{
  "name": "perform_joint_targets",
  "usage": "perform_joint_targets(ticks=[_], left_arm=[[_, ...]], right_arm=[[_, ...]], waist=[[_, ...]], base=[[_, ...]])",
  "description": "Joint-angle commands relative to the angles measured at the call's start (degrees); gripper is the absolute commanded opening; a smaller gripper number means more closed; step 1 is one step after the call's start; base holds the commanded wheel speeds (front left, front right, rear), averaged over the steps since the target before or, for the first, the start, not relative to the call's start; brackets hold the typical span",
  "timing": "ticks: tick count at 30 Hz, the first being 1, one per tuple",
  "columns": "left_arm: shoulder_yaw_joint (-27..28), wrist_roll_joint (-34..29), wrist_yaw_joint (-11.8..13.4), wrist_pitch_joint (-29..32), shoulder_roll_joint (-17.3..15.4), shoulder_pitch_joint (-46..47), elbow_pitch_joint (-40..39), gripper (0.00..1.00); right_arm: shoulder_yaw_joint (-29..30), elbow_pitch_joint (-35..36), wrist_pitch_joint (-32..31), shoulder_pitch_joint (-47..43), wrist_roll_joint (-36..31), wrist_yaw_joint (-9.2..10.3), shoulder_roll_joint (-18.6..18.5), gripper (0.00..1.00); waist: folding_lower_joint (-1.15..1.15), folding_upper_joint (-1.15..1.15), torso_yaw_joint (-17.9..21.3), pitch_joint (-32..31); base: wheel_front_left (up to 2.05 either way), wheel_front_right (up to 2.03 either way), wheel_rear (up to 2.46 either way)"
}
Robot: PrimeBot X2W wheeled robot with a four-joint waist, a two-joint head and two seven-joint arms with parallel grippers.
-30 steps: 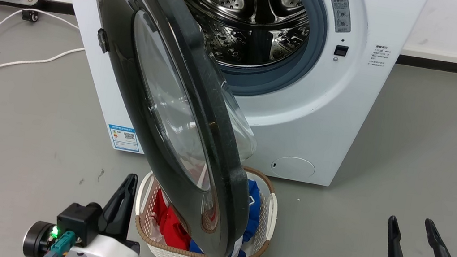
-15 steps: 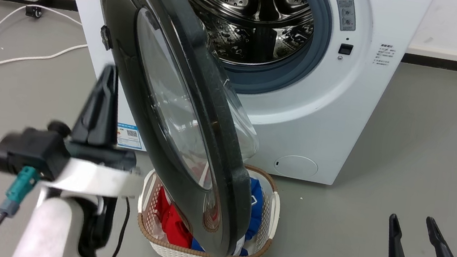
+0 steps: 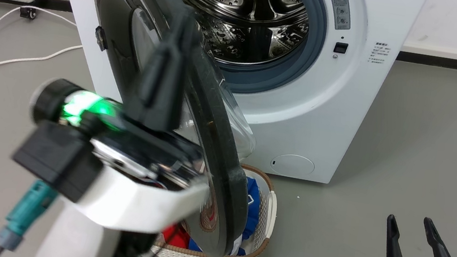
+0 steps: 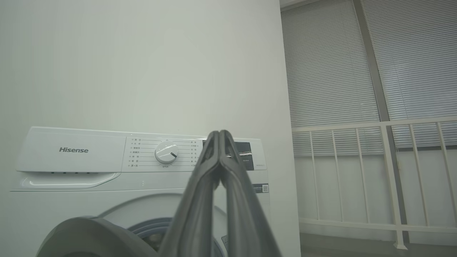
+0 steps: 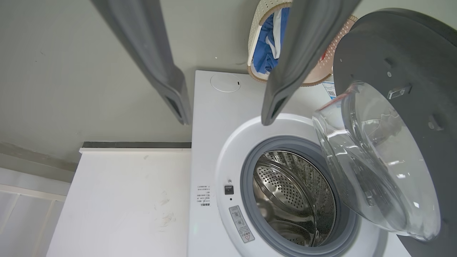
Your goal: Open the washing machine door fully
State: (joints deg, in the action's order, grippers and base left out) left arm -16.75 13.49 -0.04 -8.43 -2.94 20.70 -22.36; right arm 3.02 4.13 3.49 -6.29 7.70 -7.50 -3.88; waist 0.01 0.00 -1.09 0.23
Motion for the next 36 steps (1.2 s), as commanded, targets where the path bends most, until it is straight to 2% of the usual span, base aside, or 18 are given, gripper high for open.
perform_joint_targets(ticks=[1, 8, 14, 23, 28, 36], left_arm=[[-0.7, 0.4, -0.3, 0.6, 0.0, 0.0, -0.3, 0.00], [-11.6, 4.6, -1.8, 5.9, 0.0, -3.6, -2.5, 0.00], [-19.2, 8.0, -3.4, 12.0, -0.2, -7.6, -0.6, 0.00], [-27.1, 12.0, -4.8, 21.2, -2.6, -12.6, 8.9, 0.00], [-27.4, 12.0, -3.9, 21.4, -3.0, -13.1, 17.0, 0.00], [-23.8, 10.0, -0.6, 14.6, -2.0, -9.7, 25.8, 0.00]], right_arm=[[0.1, 0.0, 0.2, 0.5, 0.2, 0.01, 0.2, 1.00], [1.3, -0.2, 0.5, -0.1, 0.3, 0.01, 0.5, 1.00], [1.9, -0.3, 0.5, 0.0, 0.7, 0.01, 0.6, 1.00], [1.6, -0.7, 0.2, 1.3, 0.2, 0.01, 0.4, 1.00], [1.3, -0.9, 0.4, 1.7, 0.1, 0.01, -0.1, 1.00], [1.4, -1.2, 0.4, 1.9, 0.5, 0.01, 0.0, 1.00]], waist=[[-0.01, 0.00, 0.0, 0.0], [-0.01, 0.00, -0.6, 0.1], [-0.01, 0.00, -1.5, 0.3], [-0.01, 0.00, -1.7, 1.1], [-0.01, 0.00, -1.0, 1.3], [-0.01, 0.00, -0.2, 1.9]], base=[[0.00, 0.00, 0.00], [0.00, 0.00, 0.00], [0.00, 0.00, 0.00], [0.00, 0.00, 0.00], [0.00, 0.00, 0.00], [0.00, 0.00, 0.00]])
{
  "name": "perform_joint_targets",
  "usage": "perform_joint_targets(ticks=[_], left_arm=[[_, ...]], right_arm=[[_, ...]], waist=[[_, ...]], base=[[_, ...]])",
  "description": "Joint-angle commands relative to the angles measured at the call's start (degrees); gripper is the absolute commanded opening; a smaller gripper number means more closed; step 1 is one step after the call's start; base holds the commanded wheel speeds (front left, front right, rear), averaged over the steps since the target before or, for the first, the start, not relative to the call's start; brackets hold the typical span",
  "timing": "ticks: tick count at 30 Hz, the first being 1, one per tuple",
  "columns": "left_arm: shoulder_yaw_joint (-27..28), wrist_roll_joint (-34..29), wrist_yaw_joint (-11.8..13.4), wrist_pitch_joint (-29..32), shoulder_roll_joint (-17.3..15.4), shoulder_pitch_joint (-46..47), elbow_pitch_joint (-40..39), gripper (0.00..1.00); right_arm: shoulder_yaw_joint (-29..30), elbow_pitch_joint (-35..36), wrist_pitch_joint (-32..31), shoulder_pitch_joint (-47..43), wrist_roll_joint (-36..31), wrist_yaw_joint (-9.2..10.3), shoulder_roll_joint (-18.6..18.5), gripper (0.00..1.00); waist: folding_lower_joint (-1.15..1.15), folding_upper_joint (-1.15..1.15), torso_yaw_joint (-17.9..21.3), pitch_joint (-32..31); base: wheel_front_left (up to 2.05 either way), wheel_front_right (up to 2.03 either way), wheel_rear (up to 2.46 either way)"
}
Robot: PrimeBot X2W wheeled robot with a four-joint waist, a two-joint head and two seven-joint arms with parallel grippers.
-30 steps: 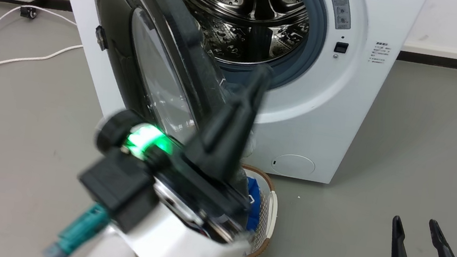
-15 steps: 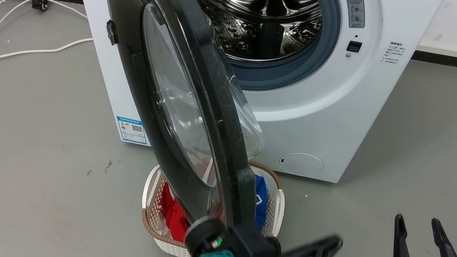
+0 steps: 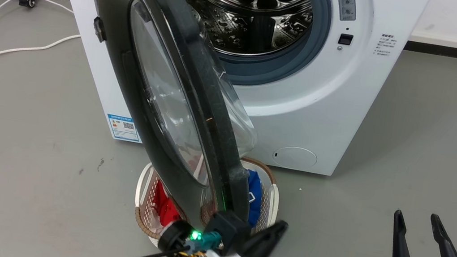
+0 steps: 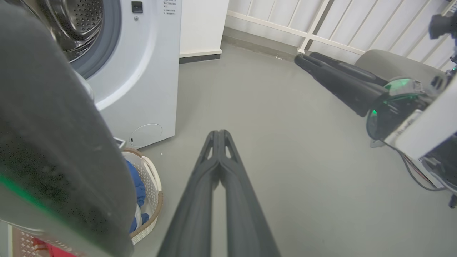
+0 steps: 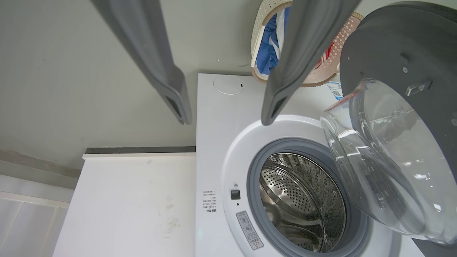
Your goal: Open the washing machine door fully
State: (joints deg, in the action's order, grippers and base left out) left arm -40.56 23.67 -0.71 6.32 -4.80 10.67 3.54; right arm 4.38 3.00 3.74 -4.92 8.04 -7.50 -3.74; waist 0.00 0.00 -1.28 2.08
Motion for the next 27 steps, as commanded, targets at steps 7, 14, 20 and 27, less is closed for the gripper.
perform_joint_targets(ticks=[7, 14, 20, 27], left_arm=[[2.9, -0.3, 2.7, -3.9, 0.4, 2.6, 3.8, 0.00], [4.2, -0.3, 4.1, -4.7, -0.9, 1.8, 3.7, 0.00], [4.4, 0.1, 5.0, -4.3, -2.2, -0.5, 0.8, 0.00], [6.1, 0.4, 7.3, -3.8, -4.8, -3.2, -2.5, 0.00]], right_arm=[[0.0, -0.5, 0.0, 0.8, 0.5, 0.01, -0.1, 1.00], [0.3, -0.7, -0.1, 0.4, 0.6, 0.01, 0.0, 1.00], [0.6, -0.7, -0.3, 0.3, 0.4, 0.01, 0.1, 1.00], [1.1, -1.0, -0.5, 0.2, 0.1, 0.01, 0.3, 1.00]], waist=[[0.00, 0.00, 0.5, 0.1], [0.00, 0.00, 0.2, 0.1], [0.00, 0.00, -1.1, 0.0], [0.00, 0.00, -3.8, -0.7]], base=[[0.00, 0.00, 0.00], [0.00, 0.00, 0.00], [0.00, 0.00, 0.00], [0.00, 0.00, 0.00]])
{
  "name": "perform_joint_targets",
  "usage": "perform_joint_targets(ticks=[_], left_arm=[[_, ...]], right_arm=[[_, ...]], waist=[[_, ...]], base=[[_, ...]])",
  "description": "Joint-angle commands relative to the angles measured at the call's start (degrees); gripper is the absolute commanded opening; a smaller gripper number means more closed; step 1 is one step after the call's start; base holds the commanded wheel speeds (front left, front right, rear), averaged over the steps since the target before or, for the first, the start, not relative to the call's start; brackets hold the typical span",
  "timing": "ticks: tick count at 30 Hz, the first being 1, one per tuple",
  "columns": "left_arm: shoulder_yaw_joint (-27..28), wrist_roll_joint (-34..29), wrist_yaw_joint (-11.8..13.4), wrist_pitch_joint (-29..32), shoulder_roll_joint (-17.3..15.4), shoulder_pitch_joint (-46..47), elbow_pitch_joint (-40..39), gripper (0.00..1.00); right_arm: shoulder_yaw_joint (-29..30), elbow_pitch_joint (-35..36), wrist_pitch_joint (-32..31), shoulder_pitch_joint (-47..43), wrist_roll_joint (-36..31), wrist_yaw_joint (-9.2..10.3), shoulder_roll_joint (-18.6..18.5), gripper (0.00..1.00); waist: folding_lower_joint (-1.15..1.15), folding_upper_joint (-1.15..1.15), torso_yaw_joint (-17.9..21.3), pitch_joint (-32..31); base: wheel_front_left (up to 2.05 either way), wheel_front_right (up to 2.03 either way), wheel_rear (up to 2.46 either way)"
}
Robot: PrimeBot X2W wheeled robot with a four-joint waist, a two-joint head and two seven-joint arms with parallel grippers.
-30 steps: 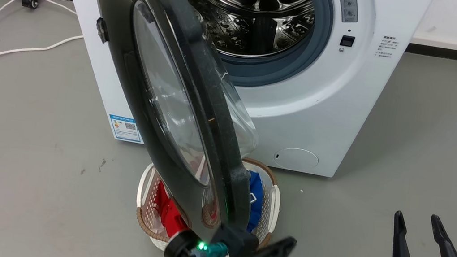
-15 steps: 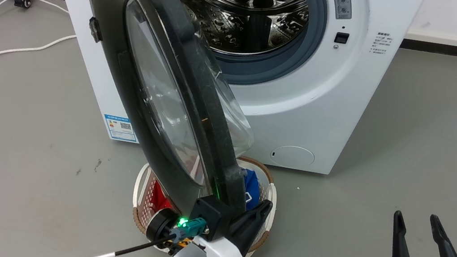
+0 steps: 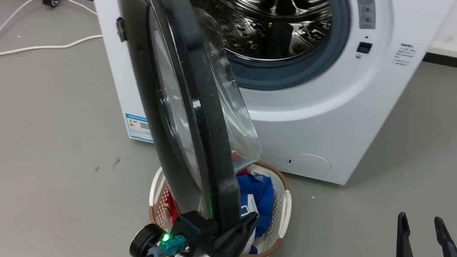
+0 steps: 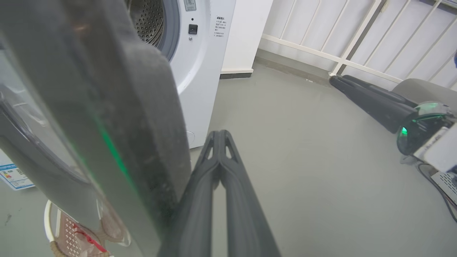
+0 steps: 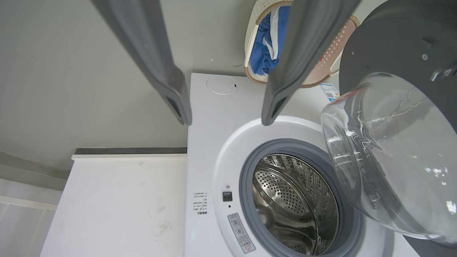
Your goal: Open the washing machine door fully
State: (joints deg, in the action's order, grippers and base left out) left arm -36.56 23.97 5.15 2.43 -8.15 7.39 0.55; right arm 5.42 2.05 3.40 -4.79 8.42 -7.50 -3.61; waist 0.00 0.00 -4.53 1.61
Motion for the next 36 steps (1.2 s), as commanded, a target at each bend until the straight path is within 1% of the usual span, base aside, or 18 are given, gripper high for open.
perform_joint_targets(ticks=[1, 6, 11, 12, 23, 26, 29, 33, 36], left_arm=[[2.3, -0.1, 1.8, 0.1, -1.8, -0.2, 0.2, 0.00], [2.1, -0.8, 2.8, 0.0, -2.6, -1.5, -2.4, 0.00], [2.0, -1.1, 3.4, -0.5, -3.4, -3.0, -3.8, 0.00], [2.0, -1.1, 3.4, -0.5, -3.4, -3.0, -3.8, 0.00], [3.9, -0.9, 5.2, -3.3, -4.2, -4.6, -5.4, 0.00], [5.7, 0.0, 5.8, -5.1, -4.2, -4.6, -5.5, 0.00], [8.2, 1.1, 6.4, -6.6, -5.0, -4.4, -4.7, 0.00], [11.8, 2.5, 6.6, -8.2, -6.7, -3.7, -3.0, 0.00], [15.7, 4.8, 7.0, -9.2, -7.8, -3.3, -0.9, 0.00]], right_arm=[[0.1, -0.1, -0.1, 0.1, -0.2, 0.01, 0.2, 1.00], [0.7, 0.2, 0.0, -0.5, -0.3, 0.01, 0.2, 1.00], [1.5, 0.8, -0.2, -1.2, -0.3, 0.01, 0.1, 1.00], [1.5, 0.8, -0.2, -1.2, -0.3, 0.01, 0.1, 1.00], [2.9, 1.9, -0.3, -1.9, -0.4, 0.01, 0.3, 1.00], [3.0, 2.3, -0.5, -1.6, -1.0, 0.01, 0.3, 1.00], [3.1, 2.9, -0.8, -1.2, -1.3, 0.01, 0.3, 1.00], [3.0, 3.7, -1.1, -0.6, -1.3, 0.01, -0.1, 1.00], [2.6, 4.3, -1.4, -0.2, -1.3, 0.01, -0.5, 1.00]], waist=[[0.00, 0.00, -0.9, -0.4], [0.00, 0.00, -3.5, -0.6], [0.00, 0.00, -7.1, -0.6], [0.00, 0.00, -7.1, -0.6], [0.00, 0.00, -15.1, -0.5], [0.00, 0.00, -16.7, -0.1], [0.00, 0.00, -17.7, 0.5], [0.00, 0.00, -18.1, 1.4], [0.00, 0.00, -17.8, 2.2]], base=[[0.00, 0.00, 0.00], [0.00, 0.00, 0.00], [0.00, 0.00, 0.00], [0.00, 0.00, 0.00], [0.00, 0.00, 0.00], [0.00, 0.00, 0.00], [0.00, 0.00, 0.00], [0.00, 0.00, 0.00], [0.00, 0.00, 0.00]])
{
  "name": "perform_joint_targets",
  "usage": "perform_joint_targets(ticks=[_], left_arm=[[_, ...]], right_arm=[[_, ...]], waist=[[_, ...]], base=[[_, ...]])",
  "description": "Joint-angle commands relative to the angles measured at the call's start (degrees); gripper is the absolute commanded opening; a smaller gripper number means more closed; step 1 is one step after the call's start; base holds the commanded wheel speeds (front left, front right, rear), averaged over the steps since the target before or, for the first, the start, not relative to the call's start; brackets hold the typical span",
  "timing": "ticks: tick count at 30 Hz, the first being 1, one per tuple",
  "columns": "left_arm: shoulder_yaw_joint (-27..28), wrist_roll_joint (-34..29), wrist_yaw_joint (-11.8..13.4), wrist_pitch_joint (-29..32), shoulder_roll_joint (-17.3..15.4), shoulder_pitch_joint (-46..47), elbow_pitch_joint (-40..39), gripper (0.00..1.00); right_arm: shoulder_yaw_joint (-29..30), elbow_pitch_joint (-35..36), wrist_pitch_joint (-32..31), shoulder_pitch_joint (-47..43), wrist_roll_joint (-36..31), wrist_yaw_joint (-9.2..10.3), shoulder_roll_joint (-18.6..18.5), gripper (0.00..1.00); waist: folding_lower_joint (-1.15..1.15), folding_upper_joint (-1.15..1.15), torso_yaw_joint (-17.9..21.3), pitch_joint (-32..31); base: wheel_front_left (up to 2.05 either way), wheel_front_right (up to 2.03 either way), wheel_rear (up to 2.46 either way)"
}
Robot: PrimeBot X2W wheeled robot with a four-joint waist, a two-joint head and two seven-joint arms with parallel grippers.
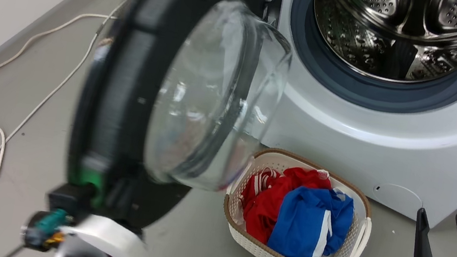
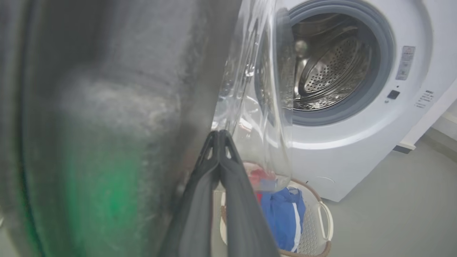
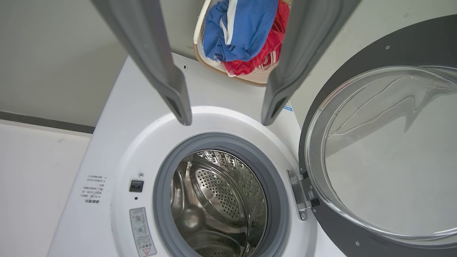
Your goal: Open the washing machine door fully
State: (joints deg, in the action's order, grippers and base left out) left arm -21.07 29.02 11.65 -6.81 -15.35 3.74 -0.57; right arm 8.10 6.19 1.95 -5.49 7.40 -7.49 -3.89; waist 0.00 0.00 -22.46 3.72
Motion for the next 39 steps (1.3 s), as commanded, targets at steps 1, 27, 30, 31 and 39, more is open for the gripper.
perform_joint_targets(ticks=[1, 27, 30, 31, 39], left_arm=[[1.5, 0.6, 0.6, -0.4, -0.9, 0.5, 0.8, 0.00], [21.1, 10.4, -1.3, -6.2, -10.5, 12.2, 19.5, 0.00], [21.5, 10.5, -1.6, -6.7, -10.8, 11.8, 20.4, 0.00], [21.4, 10.3, -1.6, -6.8, -10.8, 11.4, 20.4, 0.00], [18.7, 6.1, -0.3, -7.5, -11.0, 7.3, 15.7, 0.00]], right_arm=[[-0.2, 0.4, -0.1, 0.6, -0.2, 0.00, -0.4, 1.00], [-0.5, 3.8, -1.8, 4.9, 0.2, 0.00, -2.7, 1.00], [-0.6, 3.3, -1.9, 4.8, 0.1, 0.00, -2.4, 1.00], [-0.6, 3.2, -1.9, 4.7, 0.1, -0.01, -2.3, 1.00], [-0.7, 1.9, -1.3, 3.1, -0.2, 0.00, -1.1, 1.00]], waist=[[0.00, 0.00, 0.4, 0.5], [0.00, 0.00, 5.0, 8.8], [0.00, 0.00, 5.0, 8.0], [0.00, 0.00, 5.0, 7.7], [0.00, 0.00, 4.7, 3.7]], base=[[0.00, 0.00, 0.00], [0.00, 0.00, 0.00], [0.00, 0.00, 0.00], [0.00, 0.00, 0.00], [0.00, 0.00, 0.00]])
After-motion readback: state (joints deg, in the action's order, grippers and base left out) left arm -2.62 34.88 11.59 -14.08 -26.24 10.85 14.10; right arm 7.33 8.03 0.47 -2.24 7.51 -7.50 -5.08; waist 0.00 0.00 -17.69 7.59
